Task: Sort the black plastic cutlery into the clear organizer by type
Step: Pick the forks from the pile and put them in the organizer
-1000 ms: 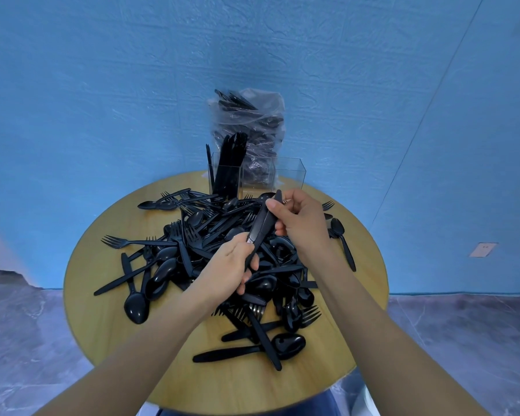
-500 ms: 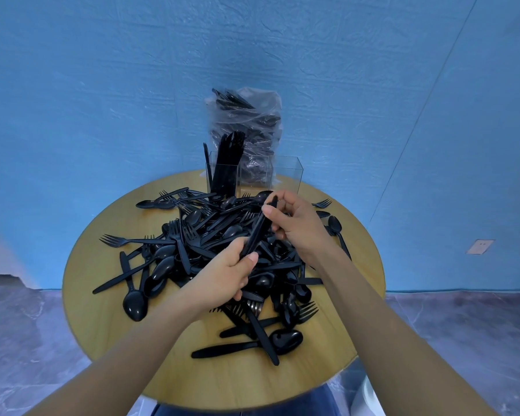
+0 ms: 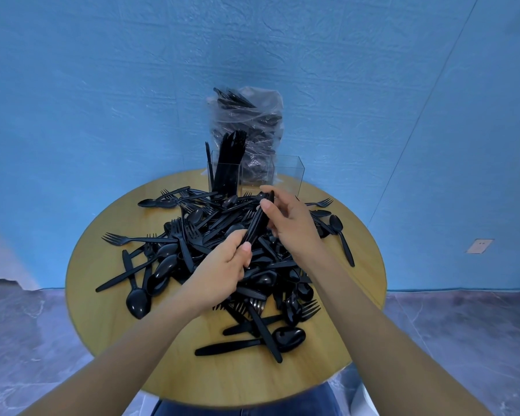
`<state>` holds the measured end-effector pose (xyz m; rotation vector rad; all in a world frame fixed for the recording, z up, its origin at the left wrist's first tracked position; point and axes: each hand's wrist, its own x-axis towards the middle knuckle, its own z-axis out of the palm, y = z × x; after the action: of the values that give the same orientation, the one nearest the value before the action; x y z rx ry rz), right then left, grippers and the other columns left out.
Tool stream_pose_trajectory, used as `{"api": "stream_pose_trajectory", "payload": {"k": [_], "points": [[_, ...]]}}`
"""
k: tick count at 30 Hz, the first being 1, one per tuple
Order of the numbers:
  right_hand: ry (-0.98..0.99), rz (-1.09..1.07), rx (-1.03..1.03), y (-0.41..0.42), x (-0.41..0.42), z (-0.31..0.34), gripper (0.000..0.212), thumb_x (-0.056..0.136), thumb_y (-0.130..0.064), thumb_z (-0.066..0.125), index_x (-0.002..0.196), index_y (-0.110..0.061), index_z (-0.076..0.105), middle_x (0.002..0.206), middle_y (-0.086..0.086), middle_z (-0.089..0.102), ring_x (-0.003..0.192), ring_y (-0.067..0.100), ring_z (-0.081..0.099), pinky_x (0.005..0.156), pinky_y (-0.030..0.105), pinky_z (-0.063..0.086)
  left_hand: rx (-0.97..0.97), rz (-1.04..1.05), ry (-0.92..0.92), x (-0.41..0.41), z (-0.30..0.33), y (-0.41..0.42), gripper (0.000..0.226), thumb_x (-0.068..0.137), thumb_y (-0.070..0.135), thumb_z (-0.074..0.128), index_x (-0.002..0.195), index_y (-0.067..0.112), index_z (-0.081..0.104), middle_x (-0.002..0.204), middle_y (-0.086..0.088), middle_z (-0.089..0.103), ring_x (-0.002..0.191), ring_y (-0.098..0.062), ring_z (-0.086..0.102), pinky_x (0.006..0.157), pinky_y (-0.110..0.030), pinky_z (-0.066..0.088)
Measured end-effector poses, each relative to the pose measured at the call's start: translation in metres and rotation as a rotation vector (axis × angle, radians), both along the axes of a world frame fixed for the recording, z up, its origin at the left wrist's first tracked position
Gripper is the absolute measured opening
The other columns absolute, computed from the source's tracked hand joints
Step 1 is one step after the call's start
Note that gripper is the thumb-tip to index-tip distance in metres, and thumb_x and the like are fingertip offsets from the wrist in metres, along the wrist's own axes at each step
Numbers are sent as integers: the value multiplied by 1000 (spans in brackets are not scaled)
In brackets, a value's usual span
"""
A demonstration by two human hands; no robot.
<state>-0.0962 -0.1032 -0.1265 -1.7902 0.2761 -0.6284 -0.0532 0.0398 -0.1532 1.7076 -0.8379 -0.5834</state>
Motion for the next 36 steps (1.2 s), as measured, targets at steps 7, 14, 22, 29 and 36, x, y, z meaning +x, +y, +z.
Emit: {"api": "stream_pose_trajectory", "payload": {"k": [7, 14, 22, 29, 36], "points": [[72, 99, 86, 7, -6, 4, 11, 100, -15, 42, 111, -16, 46, 87, 0, 63, 49, 5, 41, 43, 14, 34, 1, -13, -24, -5, 1, 2, 14, 102, 21, 31, 104, 21, 45, 74, 1, 42, 49, -7, 34, 41, -25, 35], [187, 105, -154, 8, -28, 0, 47, 100, -28, 40, 145, -33, 25, 112, -9, 51, 75, -3, 53, 70, 14, 41, 33, 133, -279, -5, -14, 10, 21, 100, 32, 31, 110, 23, 47, 67, 8, 45, 51, -4, 38, 53, -25, 34], [401, -146, -648, -12, -84, -58, 42, 91, -38, 58, 130, -27, 51, 128, -7, 42, 123, 17, 32, 96, 26, 24, 98, 389, -559, -5, -25, 39, 21, 101, 30, 29, 113, 22, 44, 66, -6, 53, 58, -19, 52, 50, -29, 36], [423, -195, -669, -12, -76, -68, 37, 92, -26, 58, 129, -23, 54, 125, -4, 44, 119, 15, 35, 95, 22, 25, 96, 539, -607, 0, -40, 49, 47, 97, 35, 26, 129, 7, 45, 66, 6, 49, 58, -7, 48, 51, -27, 30], [336, -323, -651, -22, -57, -65, 26, 93, -12, 57, 118, -13, 64, 112, 1, 54, 109, 17, 49, 93, 26, 40, 19, 605, -557, 7, -44, 52, 47, 97, 36, 24, 123, 5, 48, 63, 5, 44, 55, -9, 45, 48, -27, 27]]}}
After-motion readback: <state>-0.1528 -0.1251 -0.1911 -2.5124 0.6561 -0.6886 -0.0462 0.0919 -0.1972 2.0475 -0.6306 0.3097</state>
